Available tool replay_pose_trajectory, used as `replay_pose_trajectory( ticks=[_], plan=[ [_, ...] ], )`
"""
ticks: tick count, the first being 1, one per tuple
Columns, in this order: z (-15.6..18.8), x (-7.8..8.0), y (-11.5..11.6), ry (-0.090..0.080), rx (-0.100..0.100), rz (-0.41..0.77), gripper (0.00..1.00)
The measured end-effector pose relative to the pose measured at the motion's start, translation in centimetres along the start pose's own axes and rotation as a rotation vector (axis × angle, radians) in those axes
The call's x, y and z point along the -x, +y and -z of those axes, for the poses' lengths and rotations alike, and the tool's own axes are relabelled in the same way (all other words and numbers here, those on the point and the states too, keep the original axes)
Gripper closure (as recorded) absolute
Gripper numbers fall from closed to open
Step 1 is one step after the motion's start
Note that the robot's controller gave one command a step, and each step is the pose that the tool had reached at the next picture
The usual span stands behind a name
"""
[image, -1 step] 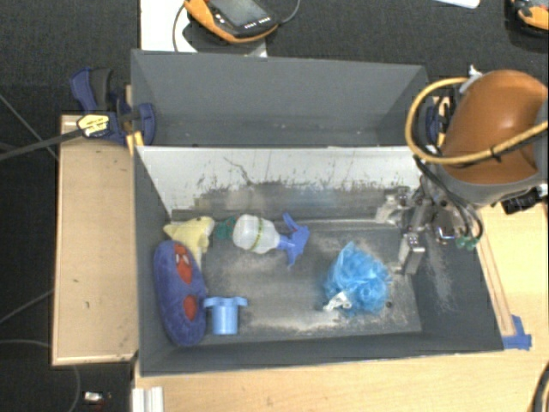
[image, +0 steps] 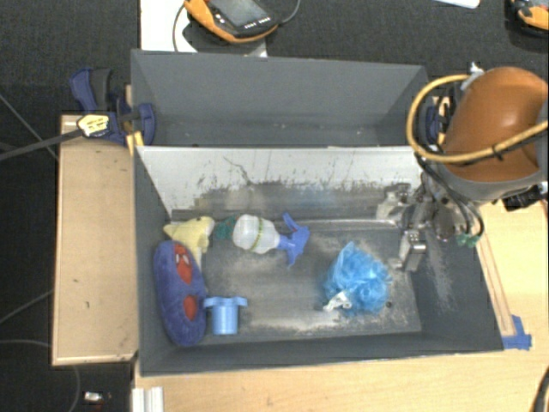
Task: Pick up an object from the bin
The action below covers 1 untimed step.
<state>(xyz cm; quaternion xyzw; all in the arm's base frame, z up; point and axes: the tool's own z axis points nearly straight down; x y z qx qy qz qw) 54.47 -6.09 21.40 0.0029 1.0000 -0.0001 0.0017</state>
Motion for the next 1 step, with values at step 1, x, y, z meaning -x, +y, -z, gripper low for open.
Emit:
replay_pose_trajectory(
  ticks=[1],
  plan=[
    [-5.13, -1.07, 1.37, -0.003, 0.0, 0.115, 0.0]
  ],
)
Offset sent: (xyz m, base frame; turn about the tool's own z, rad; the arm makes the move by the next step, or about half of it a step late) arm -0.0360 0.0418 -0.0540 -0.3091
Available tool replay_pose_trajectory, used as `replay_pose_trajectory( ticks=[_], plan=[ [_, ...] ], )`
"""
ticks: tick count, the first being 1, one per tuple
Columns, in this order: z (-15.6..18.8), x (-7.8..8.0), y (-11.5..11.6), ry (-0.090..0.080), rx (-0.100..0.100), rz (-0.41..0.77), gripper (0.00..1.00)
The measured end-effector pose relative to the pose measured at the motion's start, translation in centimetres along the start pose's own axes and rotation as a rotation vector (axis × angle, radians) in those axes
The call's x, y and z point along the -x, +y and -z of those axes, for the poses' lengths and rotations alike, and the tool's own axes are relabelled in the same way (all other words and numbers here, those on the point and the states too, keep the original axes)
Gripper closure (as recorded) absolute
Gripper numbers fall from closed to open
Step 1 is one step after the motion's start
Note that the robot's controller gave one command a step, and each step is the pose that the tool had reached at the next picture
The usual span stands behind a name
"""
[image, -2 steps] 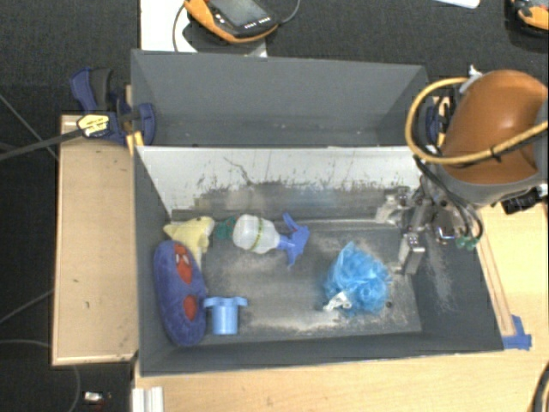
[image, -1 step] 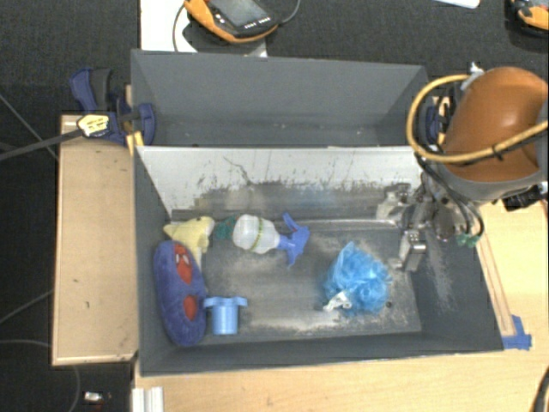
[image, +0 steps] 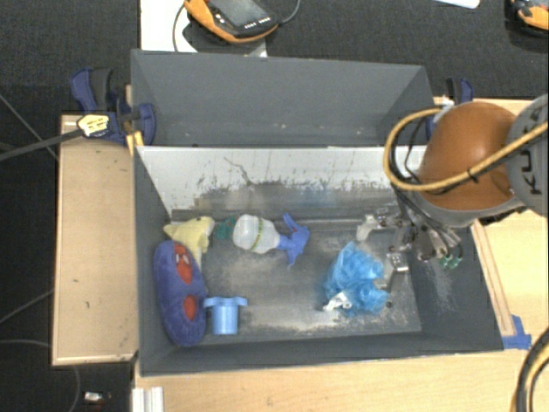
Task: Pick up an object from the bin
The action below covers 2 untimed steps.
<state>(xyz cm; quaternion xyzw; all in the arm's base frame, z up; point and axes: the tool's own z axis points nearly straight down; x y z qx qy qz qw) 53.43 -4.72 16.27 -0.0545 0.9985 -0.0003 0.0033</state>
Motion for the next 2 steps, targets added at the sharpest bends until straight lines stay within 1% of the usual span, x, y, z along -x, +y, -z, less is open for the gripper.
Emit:
replay_pose_trajectory(
  ticks=[1, 2],
  plan=[
    [-0.2, -2.3, 3.1, -0.002, -0.001, 0.196, 0.0],
    [-2.3, -2.0, 3.9, 0.001, 0.0, 0.37, 0.0]
  ],
)
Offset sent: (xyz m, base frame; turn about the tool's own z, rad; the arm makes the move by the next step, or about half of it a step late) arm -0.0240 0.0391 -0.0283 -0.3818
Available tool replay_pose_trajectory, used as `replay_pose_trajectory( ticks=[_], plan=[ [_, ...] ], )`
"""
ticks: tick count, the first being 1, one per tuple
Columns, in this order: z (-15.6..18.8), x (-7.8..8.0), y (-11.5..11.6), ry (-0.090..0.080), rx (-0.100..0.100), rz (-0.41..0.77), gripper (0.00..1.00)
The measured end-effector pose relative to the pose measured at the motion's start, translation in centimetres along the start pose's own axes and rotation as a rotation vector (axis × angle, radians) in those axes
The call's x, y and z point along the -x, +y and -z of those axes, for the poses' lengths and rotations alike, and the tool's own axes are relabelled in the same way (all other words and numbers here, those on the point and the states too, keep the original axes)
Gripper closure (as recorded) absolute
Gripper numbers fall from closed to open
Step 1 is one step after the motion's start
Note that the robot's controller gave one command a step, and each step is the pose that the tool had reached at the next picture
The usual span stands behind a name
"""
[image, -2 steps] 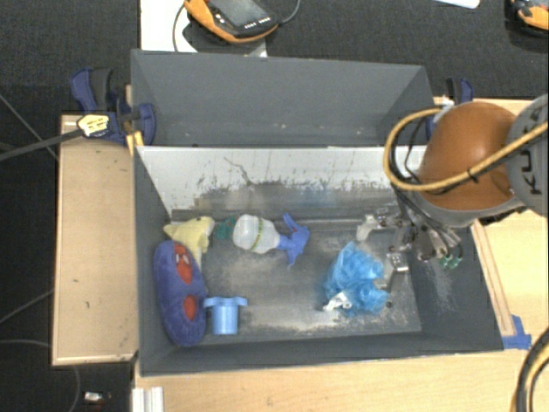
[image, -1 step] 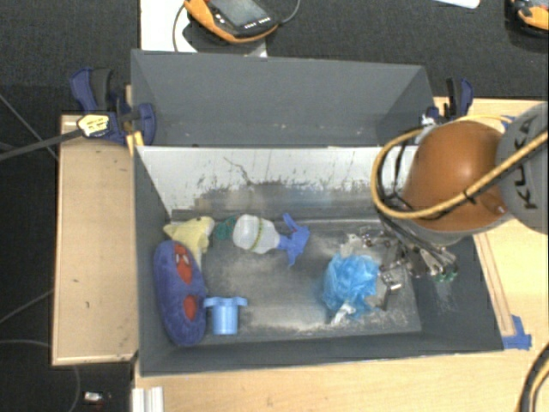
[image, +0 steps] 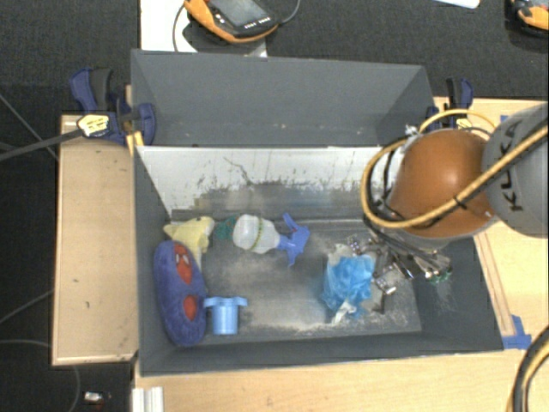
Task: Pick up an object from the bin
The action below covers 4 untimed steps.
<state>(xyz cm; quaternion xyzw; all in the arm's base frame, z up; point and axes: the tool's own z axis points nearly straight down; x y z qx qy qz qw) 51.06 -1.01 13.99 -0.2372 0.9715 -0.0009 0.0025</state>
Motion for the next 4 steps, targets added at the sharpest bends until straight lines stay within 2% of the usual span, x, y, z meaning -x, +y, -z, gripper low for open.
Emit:
replay_pose_trajectory(
  ticks=[1, 2, 3, 4],
  plan=[
    [-7.1, -1.5, 1.1, -0.009, -0.002, -0.048, 0.0],
    [-6.9, -0.7, -0.2, -0.015, -0.008, 0.34, 1.0],
    [-6.9, -0.7, -0.2, -0.015, -0.008, 0.34, 1.0],
    [-4.8, -0.8, -0.1, -0.012, -0.005, 0.336, 1.0]
  ],
)
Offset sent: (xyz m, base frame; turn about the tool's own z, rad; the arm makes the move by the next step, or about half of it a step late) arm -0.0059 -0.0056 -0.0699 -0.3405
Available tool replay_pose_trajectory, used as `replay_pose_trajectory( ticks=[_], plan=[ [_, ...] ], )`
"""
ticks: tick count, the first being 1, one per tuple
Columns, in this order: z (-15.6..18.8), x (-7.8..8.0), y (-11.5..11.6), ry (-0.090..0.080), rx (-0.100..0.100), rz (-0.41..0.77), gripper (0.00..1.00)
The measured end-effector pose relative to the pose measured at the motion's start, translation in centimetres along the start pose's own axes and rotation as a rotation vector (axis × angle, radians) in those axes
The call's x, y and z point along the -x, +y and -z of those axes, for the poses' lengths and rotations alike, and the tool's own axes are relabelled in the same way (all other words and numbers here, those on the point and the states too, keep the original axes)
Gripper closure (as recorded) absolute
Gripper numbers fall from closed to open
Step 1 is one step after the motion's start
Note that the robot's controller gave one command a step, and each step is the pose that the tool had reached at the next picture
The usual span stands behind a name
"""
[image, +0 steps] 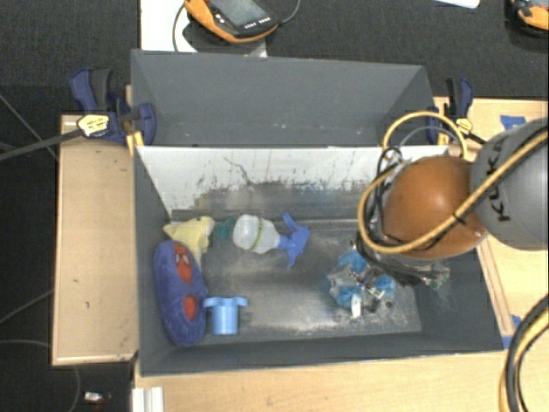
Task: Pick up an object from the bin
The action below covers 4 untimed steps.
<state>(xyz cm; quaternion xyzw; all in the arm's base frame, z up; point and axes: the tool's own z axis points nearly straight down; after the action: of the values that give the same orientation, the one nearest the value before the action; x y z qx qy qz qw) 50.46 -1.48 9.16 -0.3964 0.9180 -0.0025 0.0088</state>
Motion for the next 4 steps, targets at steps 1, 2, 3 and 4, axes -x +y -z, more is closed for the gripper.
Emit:
replay_pose_trajectory(
  ticks=[1, 2, 3, 4],
  plan=[
    [2.4, 0.1, -0.1, -0.002, -0.002, 0.0, 1.0],
    [4.1, 0.2, -0.1, -0.004, -0.003, -0.005, 1.0],
    [7.1, 0.1, 0.0, 0.002, 0.004, -0.005, 1.0],
    [10.9, 0.3, -0.2, -0.003, -0.001, -0.005, 1.0]
  ],
)
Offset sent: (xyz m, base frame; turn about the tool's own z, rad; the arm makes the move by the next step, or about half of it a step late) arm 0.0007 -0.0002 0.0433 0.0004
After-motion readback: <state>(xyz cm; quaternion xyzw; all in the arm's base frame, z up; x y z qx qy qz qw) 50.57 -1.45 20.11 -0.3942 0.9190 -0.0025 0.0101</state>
